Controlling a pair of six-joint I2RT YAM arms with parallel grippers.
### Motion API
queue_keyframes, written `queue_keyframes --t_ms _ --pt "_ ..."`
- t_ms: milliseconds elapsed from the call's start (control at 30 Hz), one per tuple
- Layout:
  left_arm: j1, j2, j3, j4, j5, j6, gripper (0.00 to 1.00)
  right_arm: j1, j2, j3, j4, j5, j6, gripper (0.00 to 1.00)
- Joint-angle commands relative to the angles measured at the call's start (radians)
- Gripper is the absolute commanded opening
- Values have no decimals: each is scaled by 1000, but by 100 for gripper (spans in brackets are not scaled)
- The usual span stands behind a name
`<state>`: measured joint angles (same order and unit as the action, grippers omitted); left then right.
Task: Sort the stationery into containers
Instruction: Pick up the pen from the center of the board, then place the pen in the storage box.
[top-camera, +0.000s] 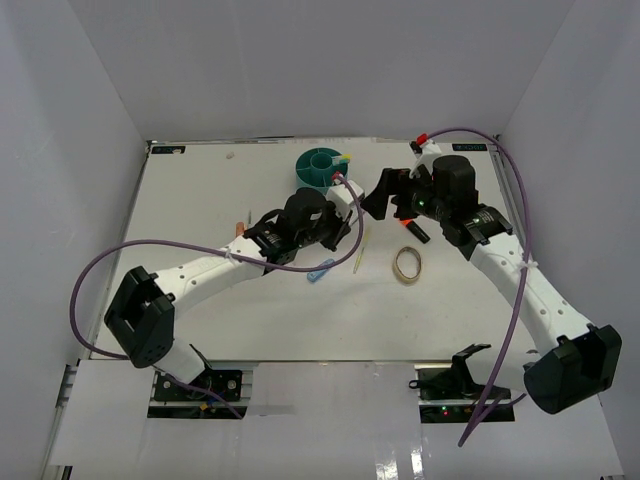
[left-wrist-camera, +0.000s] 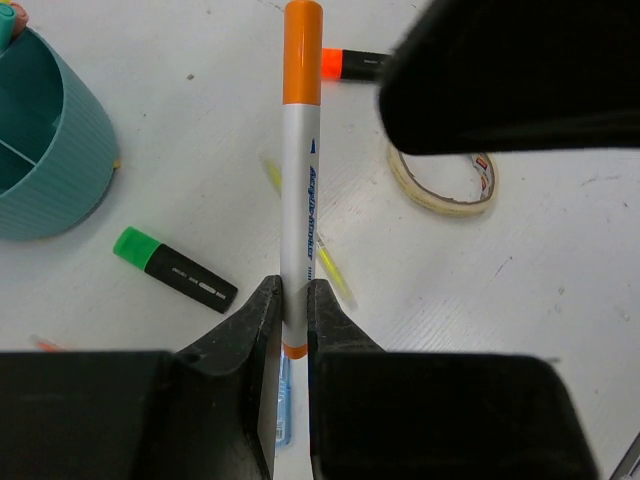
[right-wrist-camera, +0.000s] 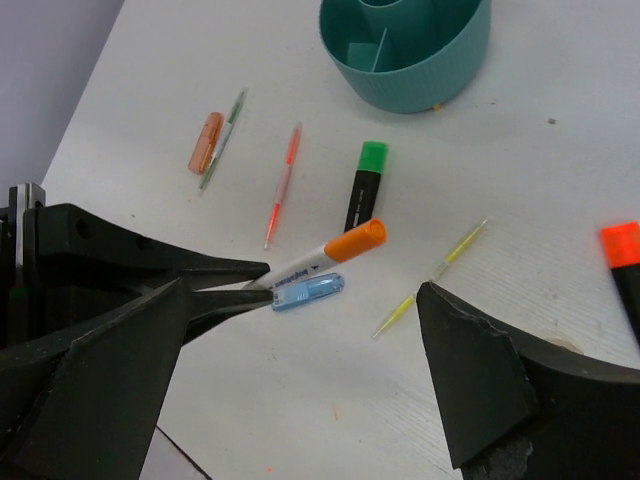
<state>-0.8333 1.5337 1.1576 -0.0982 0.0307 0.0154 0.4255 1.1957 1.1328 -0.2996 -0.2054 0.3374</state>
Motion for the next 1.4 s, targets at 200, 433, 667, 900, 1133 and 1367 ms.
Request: queue_keyframes --t_ms 200,433,667,900,1133,1367 --pt "-4 -141 -79 135 67 107 0 -10 82 82 5 -124 26 93" --pt "-3 -159 -110 179 87 112 0 -10 96 87 25 -172 26 72" --pt "-4 -164 -131 201 110 112 2 -16 104 87 42 -196 29 56" --pt "-3 -176 -153 225 126 112 2 -22 105 84 66 -207 37 40" --pt "-3 -185 -164 235 109 104 15 -24 102 84 82 -209 37 16" --pt "2 -179 -170 201 -17 20 88 -25 104 58 180 -151 31 8"
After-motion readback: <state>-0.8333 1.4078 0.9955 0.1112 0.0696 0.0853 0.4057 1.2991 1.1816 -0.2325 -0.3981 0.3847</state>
